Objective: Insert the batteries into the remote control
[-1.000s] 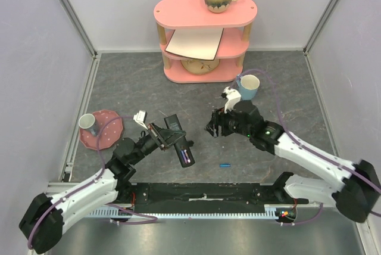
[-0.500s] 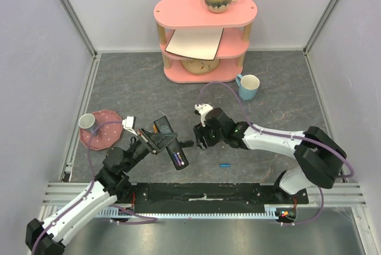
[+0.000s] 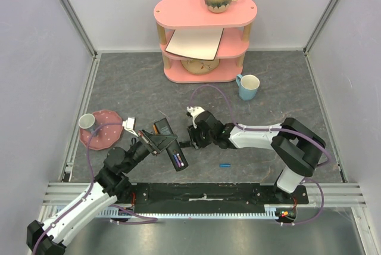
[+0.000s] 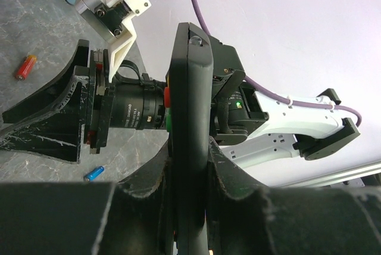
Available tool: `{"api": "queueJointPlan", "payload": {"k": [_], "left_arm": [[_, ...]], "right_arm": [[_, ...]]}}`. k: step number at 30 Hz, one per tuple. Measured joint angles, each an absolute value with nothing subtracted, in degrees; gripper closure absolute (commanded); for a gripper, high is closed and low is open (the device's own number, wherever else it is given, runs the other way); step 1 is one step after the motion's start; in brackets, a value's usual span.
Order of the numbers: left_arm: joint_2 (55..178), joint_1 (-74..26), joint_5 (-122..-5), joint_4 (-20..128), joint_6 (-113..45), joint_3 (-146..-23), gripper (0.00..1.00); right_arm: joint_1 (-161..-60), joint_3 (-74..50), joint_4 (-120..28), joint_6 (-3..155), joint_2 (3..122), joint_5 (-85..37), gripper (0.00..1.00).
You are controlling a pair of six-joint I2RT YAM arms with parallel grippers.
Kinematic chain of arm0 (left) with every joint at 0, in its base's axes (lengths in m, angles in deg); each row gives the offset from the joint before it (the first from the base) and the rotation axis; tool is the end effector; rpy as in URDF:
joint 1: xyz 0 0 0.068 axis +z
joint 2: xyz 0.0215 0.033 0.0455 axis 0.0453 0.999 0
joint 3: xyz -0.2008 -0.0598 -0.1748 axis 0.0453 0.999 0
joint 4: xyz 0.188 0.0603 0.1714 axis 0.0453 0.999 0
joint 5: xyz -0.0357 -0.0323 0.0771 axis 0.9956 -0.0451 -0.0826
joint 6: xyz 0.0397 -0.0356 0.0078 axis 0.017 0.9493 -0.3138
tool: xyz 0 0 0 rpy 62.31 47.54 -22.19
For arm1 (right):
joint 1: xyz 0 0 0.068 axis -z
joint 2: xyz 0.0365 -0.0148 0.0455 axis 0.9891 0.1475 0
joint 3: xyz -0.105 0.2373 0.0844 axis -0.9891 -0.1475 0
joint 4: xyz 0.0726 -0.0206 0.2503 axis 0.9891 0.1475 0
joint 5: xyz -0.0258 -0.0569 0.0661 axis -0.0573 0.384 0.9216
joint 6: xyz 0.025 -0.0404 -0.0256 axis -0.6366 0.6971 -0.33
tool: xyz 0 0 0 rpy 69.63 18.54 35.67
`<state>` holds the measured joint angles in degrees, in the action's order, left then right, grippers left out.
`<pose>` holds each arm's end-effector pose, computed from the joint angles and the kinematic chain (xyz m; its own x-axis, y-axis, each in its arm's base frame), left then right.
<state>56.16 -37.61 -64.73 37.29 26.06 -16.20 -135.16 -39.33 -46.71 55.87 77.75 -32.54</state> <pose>0.0925 -0.0839 0.2082 -0.6635 -0.6757 -0.3211 0.3269 0.1243 -0.9369 0.1974 0.2672 0.1534 -0.7524 -0.2575 -0.6062 -0.5149 0.8040 0.2975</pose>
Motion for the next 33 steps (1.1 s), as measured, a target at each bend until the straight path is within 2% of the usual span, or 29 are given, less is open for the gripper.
{"api": "queueJointPlan", "payload": {"k": [11,21,28,33], "left_arm": [[55.9,-37.6,-64.7,37.6,25.9,-16.2,0.98],[55.2,-37.6,-65.1,38.2,25.8,-16.1,0.98],[56.3,-37.6,-65.1,38.0,25.8,-16.1,0.98],[58.4,-37.6,-65.1,36.7,25.8,-15.8,0.98]], "right_arm": [[-136.5,-36.9,-46.7,54.3,80.6,-35.2,0.66],[-136.5,-36.9,-45.8,54.2,80.6,-37.1,1.00],[-136.6,-37.3,-38.0,56.4,74.5,-43.2,1.00],[-136.6,-31.8,-26.6,61.4,67.7,-55.5,1.00]]}}
